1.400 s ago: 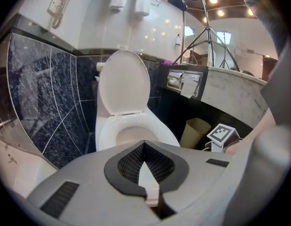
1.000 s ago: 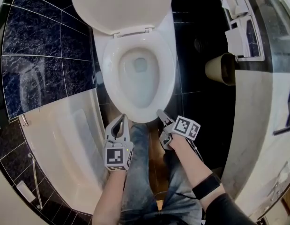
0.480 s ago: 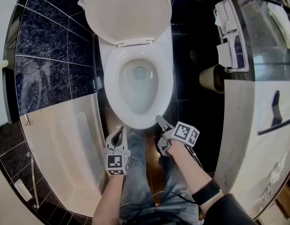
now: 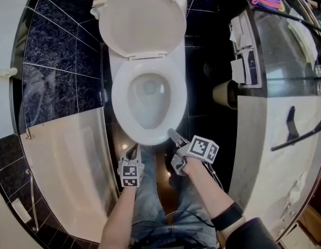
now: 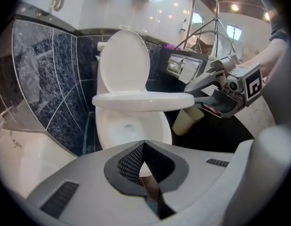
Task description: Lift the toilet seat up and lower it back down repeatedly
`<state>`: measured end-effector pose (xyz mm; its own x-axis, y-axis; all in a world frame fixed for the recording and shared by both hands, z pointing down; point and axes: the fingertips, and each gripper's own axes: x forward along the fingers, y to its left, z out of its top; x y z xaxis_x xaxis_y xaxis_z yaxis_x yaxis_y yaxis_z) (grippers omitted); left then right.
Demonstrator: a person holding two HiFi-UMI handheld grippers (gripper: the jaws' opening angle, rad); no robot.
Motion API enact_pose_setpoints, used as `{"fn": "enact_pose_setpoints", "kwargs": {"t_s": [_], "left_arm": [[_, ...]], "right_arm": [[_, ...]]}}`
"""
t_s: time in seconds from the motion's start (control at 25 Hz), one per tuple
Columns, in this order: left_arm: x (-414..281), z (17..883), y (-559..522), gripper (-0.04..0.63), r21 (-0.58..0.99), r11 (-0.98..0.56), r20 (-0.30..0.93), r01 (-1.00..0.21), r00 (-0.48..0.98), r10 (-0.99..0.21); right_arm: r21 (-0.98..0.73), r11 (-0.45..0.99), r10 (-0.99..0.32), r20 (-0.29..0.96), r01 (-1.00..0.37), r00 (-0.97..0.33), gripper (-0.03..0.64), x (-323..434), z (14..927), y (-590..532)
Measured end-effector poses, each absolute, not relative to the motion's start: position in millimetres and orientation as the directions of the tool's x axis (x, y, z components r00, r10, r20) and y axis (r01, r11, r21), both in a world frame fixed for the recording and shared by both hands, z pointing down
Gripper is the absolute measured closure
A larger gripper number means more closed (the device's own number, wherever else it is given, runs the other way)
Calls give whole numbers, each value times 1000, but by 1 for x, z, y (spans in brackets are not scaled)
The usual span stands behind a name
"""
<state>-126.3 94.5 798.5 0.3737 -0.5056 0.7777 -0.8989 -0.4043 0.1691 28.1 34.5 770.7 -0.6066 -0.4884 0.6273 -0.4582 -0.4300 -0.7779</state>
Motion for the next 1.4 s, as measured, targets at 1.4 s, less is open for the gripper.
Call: {"fn": "enact_pose_setpoints", "kwargs": {"t_s": [1.4], "left_arm": [[-110,622,-102,604,202,-375,638,-905,412,-650]], "right_arm": [[-601,43,-665,579,-798,-471,600,51,535,-95]]}}
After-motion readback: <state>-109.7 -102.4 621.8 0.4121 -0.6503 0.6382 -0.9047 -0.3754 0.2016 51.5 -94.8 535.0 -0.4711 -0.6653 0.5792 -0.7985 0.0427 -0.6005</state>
